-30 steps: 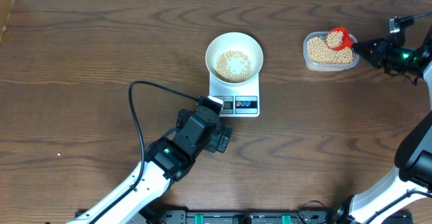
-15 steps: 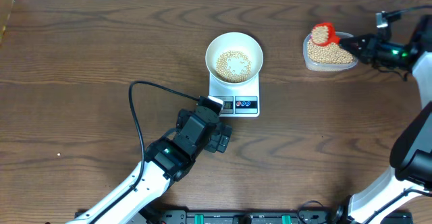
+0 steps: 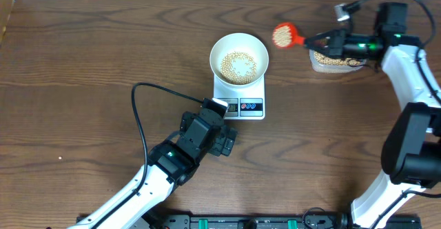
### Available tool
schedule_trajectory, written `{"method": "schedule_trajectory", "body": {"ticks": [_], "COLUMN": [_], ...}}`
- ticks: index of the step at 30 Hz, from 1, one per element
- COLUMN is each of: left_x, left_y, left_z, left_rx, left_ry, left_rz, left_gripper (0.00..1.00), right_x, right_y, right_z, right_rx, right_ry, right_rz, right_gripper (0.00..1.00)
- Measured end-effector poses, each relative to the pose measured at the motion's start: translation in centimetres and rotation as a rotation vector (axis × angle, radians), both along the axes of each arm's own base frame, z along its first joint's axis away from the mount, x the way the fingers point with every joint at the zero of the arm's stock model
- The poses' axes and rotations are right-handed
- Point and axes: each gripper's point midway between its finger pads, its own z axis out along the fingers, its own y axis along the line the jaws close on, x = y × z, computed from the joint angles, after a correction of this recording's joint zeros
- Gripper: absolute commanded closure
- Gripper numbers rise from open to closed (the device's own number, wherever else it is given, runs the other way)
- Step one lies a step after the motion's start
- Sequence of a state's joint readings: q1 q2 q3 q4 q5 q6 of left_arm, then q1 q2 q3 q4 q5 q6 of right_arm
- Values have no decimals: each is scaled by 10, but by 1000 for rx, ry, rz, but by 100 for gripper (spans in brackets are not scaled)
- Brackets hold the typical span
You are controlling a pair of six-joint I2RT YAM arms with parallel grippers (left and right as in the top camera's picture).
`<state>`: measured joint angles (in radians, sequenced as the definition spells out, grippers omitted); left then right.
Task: Scoop item into bowl and weigh 50g on scale
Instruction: 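Scoop more soybeans from the tub with the right gripper, then carry the scoop over the bowl and pour soybeans in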
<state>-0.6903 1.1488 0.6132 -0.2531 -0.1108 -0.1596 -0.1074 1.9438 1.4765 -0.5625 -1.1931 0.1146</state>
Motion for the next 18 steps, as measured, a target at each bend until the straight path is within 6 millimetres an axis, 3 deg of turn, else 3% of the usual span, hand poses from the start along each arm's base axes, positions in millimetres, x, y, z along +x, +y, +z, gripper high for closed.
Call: {"method": "schedule_trajectory", "body": {"ticks": [4,9,18], "left_x": [0,0,0], "left_y": [0,0,0], "left_z": [0,0,0], "left_rx": [0,0,0], "left_ry": [0,0,0], "left_rz": [0,0,0], "left_gripper": [2,2,2], "right_x": [-5,-9,-17], "right_y": [34,59,103], "right_z": [4,8,-10], "right_rx": [1,1,-128], "right_ry": [-41,-88,-146], "right_rz": [77,133,193], "right_gripper": [99,99,98]}}
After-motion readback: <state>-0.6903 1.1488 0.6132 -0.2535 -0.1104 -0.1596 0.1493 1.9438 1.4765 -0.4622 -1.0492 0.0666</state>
